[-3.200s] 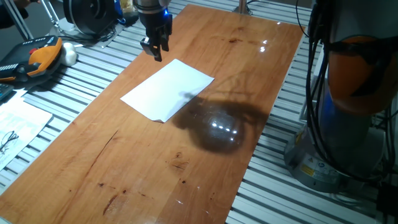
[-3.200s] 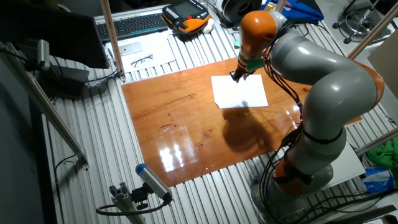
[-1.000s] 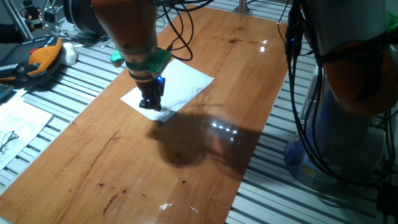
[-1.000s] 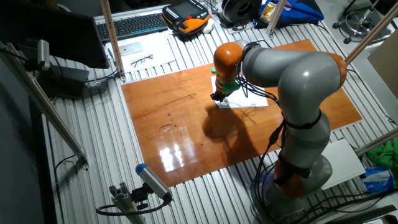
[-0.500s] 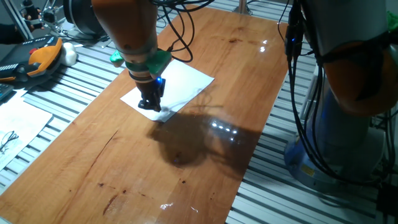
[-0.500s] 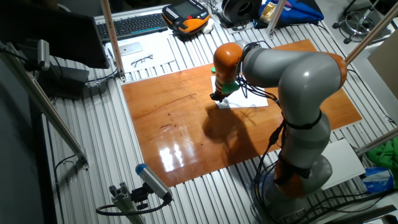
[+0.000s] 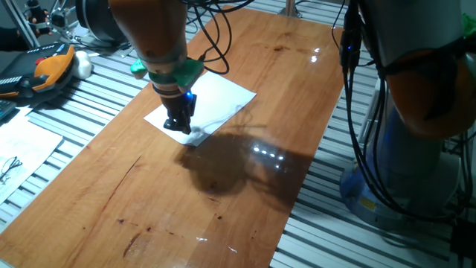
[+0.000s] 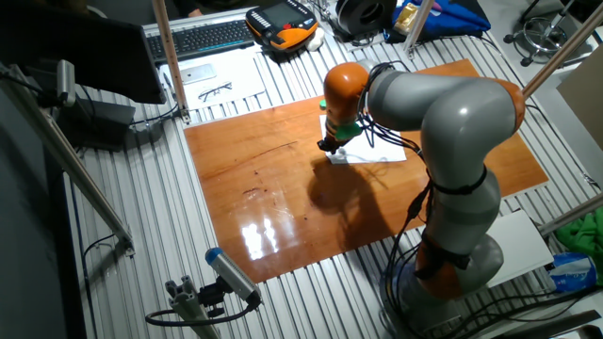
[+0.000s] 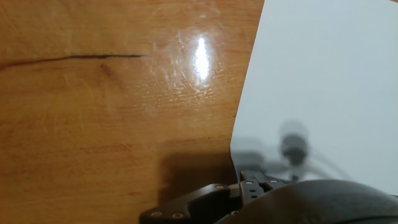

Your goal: Flip over and spread out the paper that is laid flat on the table

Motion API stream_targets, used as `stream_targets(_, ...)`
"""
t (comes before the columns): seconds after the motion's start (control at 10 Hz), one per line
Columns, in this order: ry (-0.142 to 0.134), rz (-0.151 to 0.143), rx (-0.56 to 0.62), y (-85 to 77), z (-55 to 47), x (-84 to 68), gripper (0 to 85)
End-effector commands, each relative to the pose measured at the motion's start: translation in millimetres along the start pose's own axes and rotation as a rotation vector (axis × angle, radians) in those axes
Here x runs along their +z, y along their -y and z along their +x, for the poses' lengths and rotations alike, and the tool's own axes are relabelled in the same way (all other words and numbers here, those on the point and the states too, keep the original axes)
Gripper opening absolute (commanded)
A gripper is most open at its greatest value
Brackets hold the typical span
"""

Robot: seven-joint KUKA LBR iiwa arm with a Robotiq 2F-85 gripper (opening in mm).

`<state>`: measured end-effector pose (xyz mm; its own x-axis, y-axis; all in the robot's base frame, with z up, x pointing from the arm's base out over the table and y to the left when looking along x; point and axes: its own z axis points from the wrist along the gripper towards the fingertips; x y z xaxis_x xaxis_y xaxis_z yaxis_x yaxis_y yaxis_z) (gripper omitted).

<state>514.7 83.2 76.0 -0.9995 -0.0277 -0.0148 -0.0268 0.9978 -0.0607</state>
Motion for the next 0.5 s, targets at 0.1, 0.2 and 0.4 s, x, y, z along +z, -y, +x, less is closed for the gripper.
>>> stream_targets(0.1,-0.03,0.022,0.0,-0.4,0.0,0.0,0.0)
stream_targets(0.2,-0.05,0.021,-0.009,-0.4,0.0,0.0,0.0)
stream_targets(0.4,-0.062,0.003,-0.04,-0.4,0.0,0.0,0.0)
